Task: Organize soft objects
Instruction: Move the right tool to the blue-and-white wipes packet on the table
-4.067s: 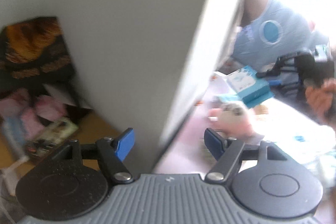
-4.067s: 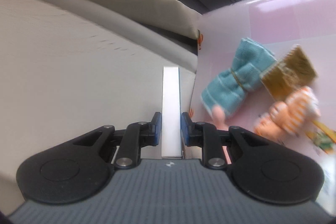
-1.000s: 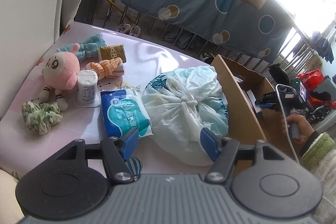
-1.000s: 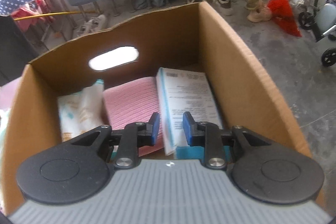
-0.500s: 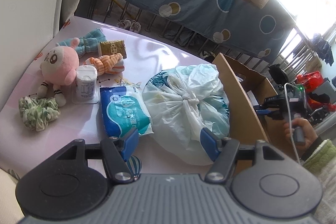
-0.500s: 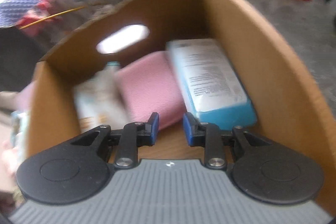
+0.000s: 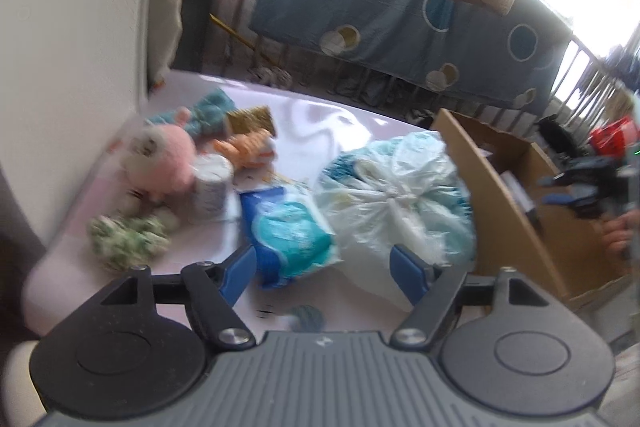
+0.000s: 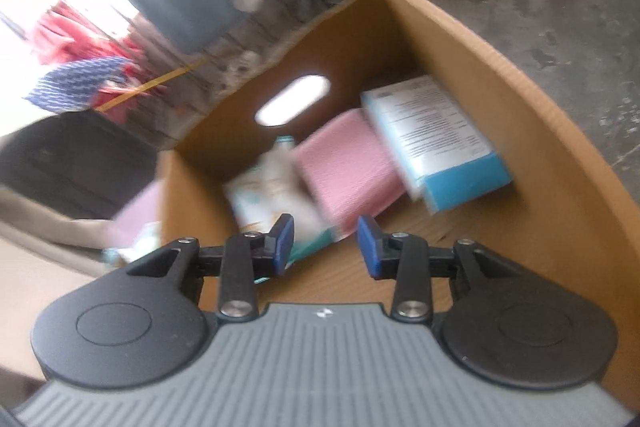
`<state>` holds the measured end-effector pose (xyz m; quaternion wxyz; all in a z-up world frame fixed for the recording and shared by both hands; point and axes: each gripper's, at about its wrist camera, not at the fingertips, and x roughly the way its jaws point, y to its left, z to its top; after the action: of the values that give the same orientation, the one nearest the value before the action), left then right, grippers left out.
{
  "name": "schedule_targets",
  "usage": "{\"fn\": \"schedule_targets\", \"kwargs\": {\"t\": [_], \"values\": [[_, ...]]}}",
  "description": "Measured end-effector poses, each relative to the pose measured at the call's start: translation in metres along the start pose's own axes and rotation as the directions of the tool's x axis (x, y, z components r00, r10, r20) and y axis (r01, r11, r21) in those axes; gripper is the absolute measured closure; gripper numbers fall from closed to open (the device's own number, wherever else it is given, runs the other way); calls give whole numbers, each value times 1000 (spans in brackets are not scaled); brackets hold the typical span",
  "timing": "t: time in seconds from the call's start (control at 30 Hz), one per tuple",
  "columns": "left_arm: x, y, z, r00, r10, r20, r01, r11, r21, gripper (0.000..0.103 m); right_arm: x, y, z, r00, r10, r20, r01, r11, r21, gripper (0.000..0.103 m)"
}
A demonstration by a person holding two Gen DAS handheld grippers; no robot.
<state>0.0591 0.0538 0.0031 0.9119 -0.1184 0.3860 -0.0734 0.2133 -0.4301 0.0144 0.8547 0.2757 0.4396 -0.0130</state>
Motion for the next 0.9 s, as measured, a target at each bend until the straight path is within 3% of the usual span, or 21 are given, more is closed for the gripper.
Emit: {"fn": "schedule_targets", "kwargs": {"t": [0.27, 0.57, 0.77, 0.9], "values": [[-18, 13, -14, 995, 93, 42, -95, 994, 49, 24, -52, 57, -49, 969, 243, -40, -243, 970, -13, 58], [-28, 23, -34, 993, 108, 56, -111, 992, 56, 24, -41, 136, -130, 892, 405, -202, -421, 906, -41, 56], [-12, 37, -33, 994, 70, 87, -68, 997, -22, 25, 0, 179, -191, 858, 430, -282, -462, 885, -56, 57], [13, 54, -22, 999, -35, 41, 40, 991, -127, 26, 36, 206, -211, 887, 363, -285, -412, 902, -131, 62]]}}
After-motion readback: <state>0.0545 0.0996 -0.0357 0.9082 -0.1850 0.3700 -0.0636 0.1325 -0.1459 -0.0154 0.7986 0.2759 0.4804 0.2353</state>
